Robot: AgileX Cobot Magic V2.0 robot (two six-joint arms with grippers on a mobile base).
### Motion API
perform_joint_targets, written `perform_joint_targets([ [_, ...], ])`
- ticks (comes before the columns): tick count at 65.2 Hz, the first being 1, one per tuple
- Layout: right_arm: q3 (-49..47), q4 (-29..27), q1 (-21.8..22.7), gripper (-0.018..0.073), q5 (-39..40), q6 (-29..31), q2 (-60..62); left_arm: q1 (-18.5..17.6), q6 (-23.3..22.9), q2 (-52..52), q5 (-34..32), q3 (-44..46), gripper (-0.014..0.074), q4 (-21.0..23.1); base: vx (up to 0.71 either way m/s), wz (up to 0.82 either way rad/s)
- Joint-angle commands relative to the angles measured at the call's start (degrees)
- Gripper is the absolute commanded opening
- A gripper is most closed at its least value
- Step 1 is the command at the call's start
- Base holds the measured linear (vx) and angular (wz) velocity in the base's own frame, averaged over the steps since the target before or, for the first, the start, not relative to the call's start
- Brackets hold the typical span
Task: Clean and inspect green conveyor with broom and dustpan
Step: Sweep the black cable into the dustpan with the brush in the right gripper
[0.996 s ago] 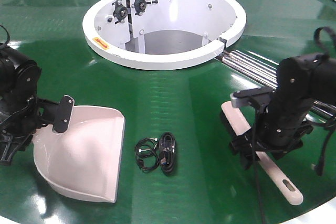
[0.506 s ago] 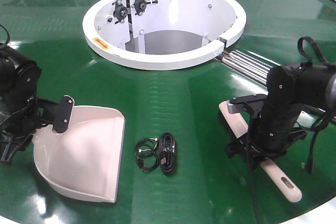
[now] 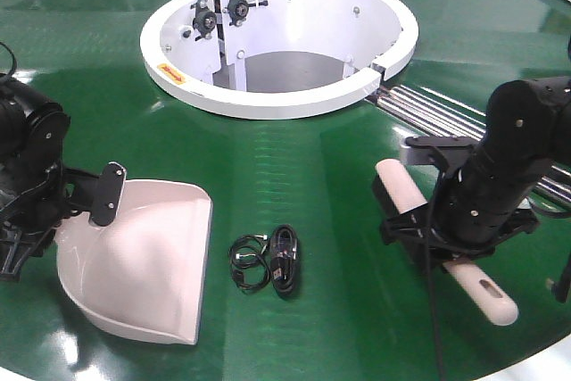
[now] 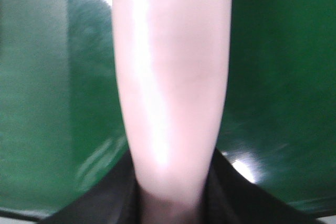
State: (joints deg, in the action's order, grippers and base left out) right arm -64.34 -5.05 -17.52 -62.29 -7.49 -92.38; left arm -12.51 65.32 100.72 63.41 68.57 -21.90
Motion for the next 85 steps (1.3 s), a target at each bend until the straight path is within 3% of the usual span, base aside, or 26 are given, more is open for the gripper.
perform_joint_targets([
  [1, -1.52, -0.12, -3.60, -0.0004, 0.54, -2.74, 2.10, -0.28, -0.79, -2.33, 0.38, 1.23, -0.0006, -0.75, 0.00, 0.00],
  [10, -2.20, 1.67, -8.97, -0.0004, 1.42, -7.74, 0.33, -0.28, -0.79, -2.33, 0.38, 1.23, -0.0006, -0.75, 0.00, 0.00],
  [24, -7.25, 2.07, -13.61, -0.0004, -1.21, -12.52, -3.75, -0.28, -0.79, -2.33, 0.38, 1.23, -0.0006, -0.75, 0.00, 0.00],
  [36, -10.68, 1.41, -14.95, -0.0004, -4.57, -14.99, -7.81, -0.28, -0.79, -2.33, 0.38, 1.23, -0.0006, -0.75, 0.00, 0.00],
  [68, -20.21, 0.16, -21.66, -0.0004, -10.71, -14.99, -17.36, -0.28, -0.79, -2.33, 0.32, 1.23, -0.0006, -0.75, 0.00, 0.00],
  [85, -32.89, -7.28, -25.56, -0.0004, -11.69, -12.50, -24.73, -0.28, -0.79, -2.33, 0.32, 1.23, -0.0006, -0.75, 0.00, 0.00],
])
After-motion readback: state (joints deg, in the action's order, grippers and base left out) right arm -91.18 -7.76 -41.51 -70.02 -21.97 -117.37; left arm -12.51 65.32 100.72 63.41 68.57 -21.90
